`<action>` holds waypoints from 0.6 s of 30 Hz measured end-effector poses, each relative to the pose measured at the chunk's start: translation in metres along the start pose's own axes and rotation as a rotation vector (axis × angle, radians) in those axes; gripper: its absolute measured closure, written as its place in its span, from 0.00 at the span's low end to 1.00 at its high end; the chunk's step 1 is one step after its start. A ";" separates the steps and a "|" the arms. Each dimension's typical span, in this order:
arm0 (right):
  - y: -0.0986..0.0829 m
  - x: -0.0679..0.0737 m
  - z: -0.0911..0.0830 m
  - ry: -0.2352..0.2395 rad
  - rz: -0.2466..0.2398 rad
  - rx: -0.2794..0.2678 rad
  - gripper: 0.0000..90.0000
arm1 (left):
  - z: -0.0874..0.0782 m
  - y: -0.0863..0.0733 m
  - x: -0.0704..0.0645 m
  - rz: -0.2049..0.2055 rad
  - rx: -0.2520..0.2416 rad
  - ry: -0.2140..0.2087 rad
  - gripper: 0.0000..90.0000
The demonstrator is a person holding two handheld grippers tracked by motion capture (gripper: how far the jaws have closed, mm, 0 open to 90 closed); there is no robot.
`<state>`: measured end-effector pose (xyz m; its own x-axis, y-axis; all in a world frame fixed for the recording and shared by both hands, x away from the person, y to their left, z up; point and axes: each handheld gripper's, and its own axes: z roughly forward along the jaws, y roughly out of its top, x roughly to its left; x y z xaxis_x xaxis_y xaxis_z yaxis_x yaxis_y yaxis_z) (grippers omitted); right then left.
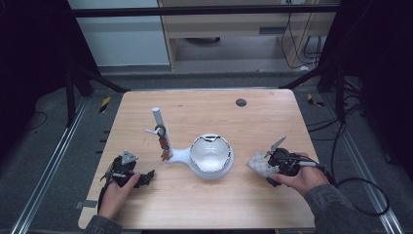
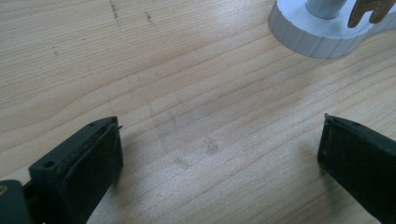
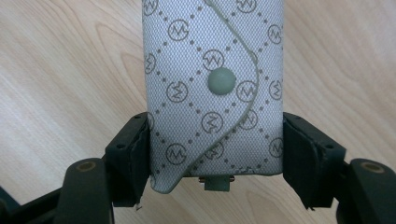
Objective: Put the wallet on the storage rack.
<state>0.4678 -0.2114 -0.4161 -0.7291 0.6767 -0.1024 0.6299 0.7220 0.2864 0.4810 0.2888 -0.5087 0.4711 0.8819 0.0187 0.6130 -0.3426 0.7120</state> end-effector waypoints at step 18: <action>0.034 0.016 -0.041 -0.041 -0.111 -0.041 0.35 | 0.000 0.000 0.000 0.002 0.000 -0.002 0.00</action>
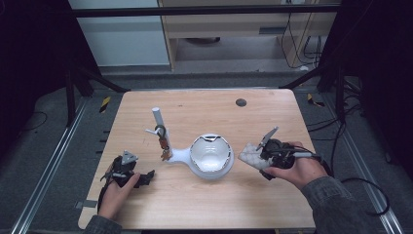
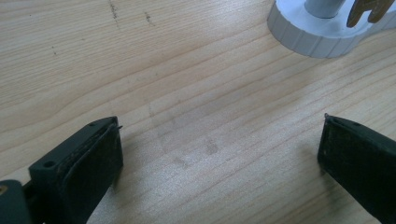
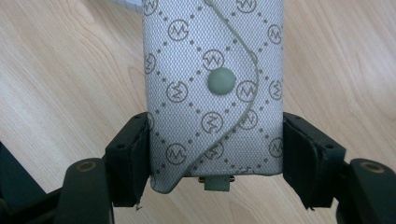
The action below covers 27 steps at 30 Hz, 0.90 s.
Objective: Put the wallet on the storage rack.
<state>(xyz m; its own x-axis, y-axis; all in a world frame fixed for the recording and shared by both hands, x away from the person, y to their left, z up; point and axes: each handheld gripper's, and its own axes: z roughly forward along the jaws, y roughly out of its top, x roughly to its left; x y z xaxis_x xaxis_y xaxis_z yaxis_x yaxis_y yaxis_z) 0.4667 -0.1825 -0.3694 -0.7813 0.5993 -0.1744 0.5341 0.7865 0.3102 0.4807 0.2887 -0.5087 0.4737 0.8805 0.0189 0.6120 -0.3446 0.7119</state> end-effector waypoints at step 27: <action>0.031 0.016 -0.016 0.005 -0.074 -0.048 0.35 | 0.000 0.000 0.000 0.000 -0.001 -0.001 0.00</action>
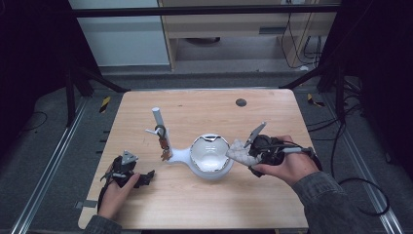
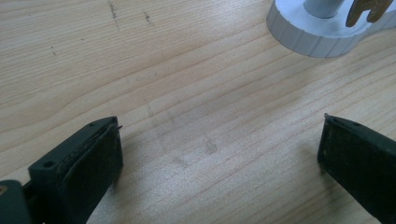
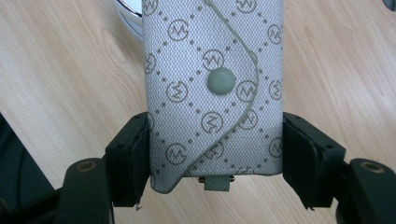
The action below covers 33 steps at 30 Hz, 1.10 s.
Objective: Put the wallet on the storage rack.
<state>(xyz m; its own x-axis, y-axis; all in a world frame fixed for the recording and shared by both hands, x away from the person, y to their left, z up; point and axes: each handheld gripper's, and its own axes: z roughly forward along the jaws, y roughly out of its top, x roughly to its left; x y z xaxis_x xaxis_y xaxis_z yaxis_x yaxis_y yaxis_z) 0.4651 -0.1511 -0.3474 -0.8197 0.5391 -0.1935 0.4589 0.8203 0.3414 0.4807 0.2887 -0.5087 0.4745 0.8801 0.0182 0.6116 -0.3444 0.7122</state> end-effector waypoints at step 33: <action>0.064 0.023 0.005 0.034 -0.132 0.066 0.35 | 0.000 0.000 0.000 0.004 0.001 -0.004 0.00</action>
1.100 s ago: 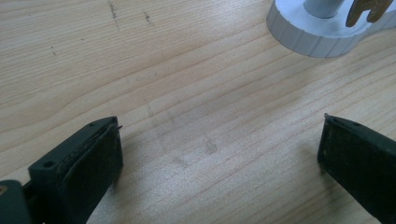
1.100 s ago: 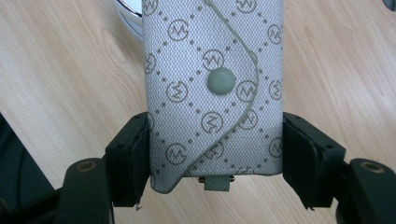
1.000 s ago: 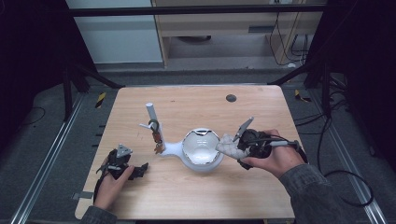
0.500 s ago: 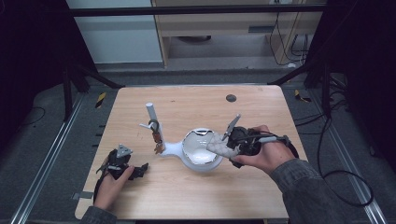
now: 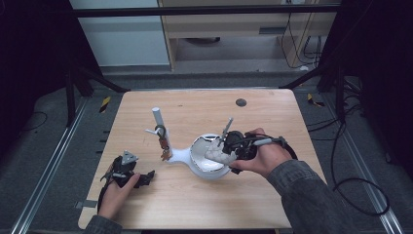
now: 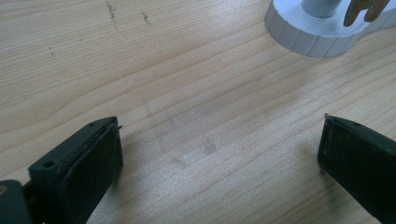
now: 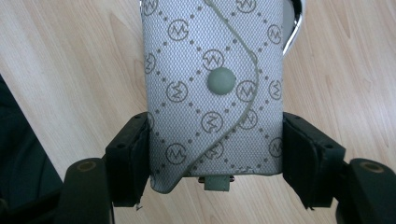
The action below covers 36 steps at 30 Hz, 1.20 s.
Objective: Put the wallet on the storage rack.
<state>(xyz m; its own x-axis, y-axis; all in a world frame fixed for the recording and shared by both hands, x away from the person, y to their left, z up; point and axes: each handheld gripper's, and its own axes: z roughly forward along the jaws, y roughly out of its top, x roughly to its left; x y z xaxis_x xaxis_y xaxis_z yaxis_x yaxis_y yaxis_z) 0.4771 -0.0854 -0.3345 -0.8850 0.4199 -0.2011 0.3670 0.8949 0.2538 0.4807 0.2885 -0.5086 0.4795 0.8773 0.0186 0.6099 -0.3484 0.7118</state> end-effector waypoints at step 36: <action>0.033 -0.004 0.037 0.057 -0.011 0.118 0.35 | 0.000 0.000 0.000 0.002 0.000 -0.002 0.00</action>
<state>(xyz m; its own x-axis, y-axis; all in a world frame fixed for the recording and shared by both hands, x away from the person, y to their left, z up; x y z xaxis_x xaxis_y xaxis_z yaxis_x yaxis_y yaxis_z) 0.5032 -0.0521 -0.3605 -0.9028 0.4039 -0.1479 0.3855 0.9123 0.1385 0.4810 0.2885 -0.5085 0.4816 0.8762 0.0185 0.6092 -0.3498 0.7117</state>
